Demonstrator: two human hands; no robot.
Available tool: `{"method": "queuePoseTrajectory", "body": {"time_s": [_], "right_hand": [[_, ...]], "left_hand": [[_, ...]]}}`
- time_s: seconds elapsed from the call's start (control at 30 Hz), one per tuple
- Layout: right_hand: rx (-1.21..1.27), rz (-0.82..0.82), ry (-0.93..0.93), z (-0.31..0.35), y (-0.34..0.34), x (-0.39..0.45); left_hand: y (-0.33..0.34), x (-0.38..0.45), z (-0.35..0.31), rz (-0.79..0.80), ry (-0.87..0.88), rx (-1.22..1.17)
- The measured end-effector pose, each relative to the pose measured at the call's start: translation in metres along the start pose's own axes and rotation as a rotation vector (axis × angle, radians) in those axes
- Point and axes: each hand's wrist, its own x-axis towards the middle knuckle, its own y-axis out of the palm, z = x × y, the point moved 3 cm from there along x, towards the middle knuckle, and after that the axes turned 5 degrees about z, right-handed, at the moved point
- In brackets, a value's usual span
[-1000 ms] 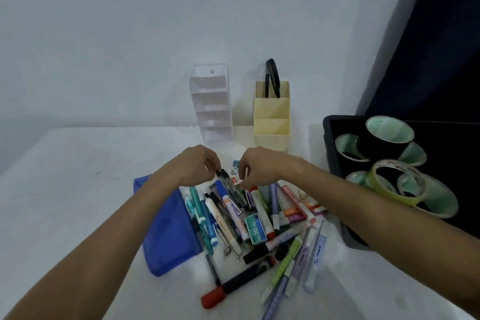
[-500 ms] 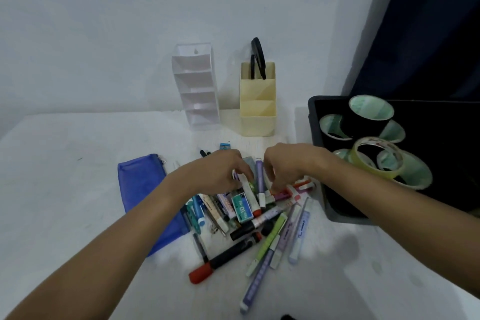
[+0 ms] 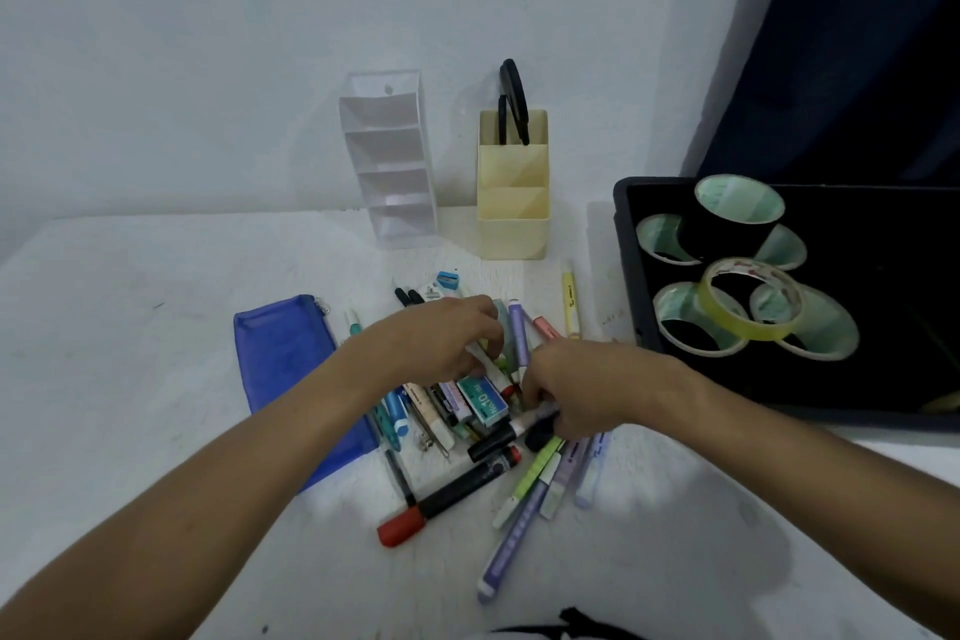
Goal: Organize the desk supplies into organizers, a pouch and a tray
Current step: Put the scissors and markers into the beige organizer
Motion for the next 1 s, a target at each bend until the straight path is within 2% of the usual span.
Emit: {"method": "queuePoseTrajectory", "body": {"time_s": [0.13,0.3,0.43,0.6,0.7,0.8,0.9,1.0], "right_hand": [[-0.108,-0.131,0.059,-0.001,0.007,-0.005],[-0.19,-0.231,0.058,-0.002,0.004,-0.009],[-0.112,-0.277,0.061,-0.009,-0.015,-0.012],[0.177,-0.347,-0.003,-0.029,-0.066,-0.02],[0.324,-0.507,-0.017,-0.045,-0.108,-0.036],[0.541,-0.741,-0.004,-0.062,-0.142,-0.044],[0.655,-0.984,0.019,-0.076,-0.165,-0.042],[0.678,-1.112,0.032,-0.08,-0.172,-0.025]], "left_hand": [[-0.002,0.002,0.001,0.021,-0.02,-0.016],[0.0,0.003,0.001,-0.034,0.059,0.141],[-0.024,-0.003,0.012,-0.286,0.003,0.037],[-0.08,-0.019,0.02,-0.689,-0.112,-0.163],[-0.113,-0.027,0.018,-0.894,-0.13,-0.316],[-0.139,-0.023,0.017,-1.019,-0.114,-0.403],[-0.151,-0.005,0.018,-1.055,-0.091,-0.435],[-0.155,0.014,0.019,-1.076,-0.089,-0.422]]}}
